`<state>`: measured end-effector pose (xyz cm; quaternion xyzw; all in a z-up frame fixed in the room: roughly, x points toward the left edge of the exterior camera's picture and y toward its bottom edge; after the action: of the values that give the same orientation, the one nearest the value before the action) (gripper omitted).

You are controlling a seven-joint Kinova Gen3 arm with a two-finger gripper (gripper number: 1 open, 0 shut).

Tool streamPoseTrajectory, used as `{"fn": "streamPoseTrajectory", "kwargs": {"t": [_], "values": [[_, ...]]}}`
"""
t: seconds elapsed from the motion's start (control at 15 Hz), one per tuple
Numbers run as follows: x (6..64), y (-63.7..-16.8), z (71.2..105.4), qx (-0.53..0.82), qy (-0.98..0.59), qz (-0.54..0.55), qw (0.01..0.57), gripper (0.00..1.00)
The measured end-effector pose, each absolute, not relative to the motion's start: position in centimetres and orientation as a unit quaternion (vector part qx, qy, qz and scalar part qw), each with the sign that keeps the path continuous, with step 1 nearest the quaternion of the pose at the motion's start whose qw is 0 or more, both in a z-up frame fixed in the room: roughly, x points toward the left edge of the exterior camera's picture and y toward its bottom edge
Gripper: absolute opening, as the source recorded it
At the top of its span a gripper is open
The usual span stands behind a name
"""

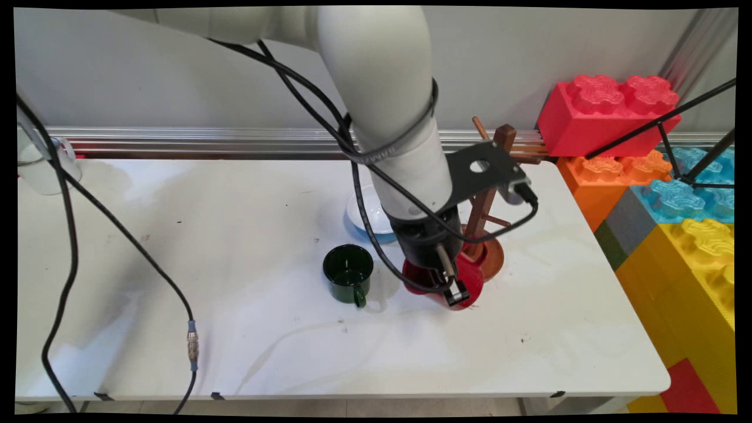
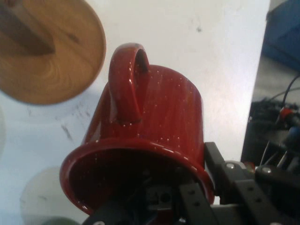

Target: Place the picked object on the table

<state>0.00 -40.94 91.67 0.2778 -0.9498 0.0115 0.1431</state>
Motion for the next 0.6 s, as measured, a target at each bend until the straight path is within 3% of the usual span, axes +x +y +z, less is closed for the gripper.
{"fn": "streamPoseTrajectory", "kwargs": {"t": [0.6], "values": [[-2.6,-41.6,89.7,0.306,-0.949,0.019,0.068,0.0]]}}
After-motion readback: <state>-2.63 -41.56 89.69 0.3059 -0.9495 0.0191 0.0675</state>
